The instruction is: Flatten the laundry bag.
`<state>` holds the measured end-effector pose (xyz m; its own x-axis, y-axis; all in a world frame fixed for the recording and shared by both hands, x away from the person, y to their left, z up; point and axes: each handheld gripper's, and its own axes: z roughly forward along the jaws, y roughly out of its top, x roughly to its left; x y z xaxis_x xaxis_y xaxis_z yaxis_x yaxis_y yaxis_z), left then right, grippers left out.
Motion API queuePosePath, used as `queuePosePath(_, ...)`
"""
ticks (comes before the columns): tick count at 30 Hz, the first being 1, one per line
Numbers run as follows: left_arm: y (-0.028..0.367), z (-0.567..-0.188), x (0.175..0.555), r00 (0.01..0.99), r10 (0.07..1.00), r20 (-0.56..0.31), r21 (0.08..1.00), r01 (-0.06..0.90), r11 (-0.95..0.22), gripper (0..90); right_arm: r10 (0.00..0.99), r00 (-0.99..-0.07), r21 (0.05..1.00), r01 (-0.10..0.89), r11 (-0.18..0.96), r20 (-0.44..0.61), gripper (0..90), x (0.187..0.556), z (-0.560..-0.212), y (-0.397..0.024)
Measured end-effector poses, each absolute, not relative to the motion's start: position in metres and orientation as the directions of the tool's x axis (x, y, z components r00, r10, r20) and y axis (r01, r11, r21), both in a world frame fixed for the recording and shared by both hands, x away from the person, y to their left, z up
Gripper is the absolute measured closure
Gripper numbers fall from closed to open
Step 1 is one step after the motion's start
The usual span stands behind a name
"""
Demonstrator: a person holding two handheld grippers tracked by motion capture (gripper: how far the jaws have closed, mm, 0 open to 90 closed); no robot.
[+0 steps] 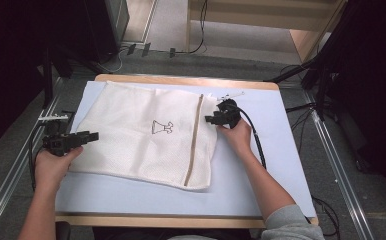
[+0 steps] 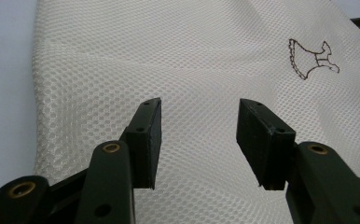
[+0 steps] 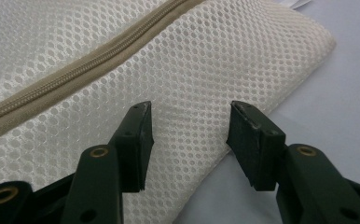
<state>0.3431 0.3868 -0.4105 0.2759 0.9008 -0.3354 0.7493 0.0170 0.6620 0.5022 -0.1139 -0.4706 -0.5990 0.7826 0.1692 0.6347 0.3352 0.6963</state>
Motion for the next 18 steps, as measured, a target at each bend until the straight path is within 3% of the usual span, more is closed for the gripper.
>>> queuePosePath(9,0.3891,-0.4135,0.3443,0.265,0.902,-0.341,0.655,0.755,0.026,50.5,0.793,-0.602,0.72,0.591,0.365,0.092,71.2,0.4957,-0.4741,-0.1119)
queuePosePath(12,0.3907,-0.414,0.344,0.262,0.901,-0.346,0.656,0.754,0.033,50.6,0.788,-0.607,0.725,0.589,0.357,0.104,80.6,0.4954,-0.4753,-0.1142)
queuePosePath(18,0.3922,-0.4153,0.3445,0.258,0.901,-0.349,0.654,0.755,0.037,50.7,0.786,-0.608,0.718,0.597,0.359,0.114,89.8,0.4955,-0.4744,-0.114)
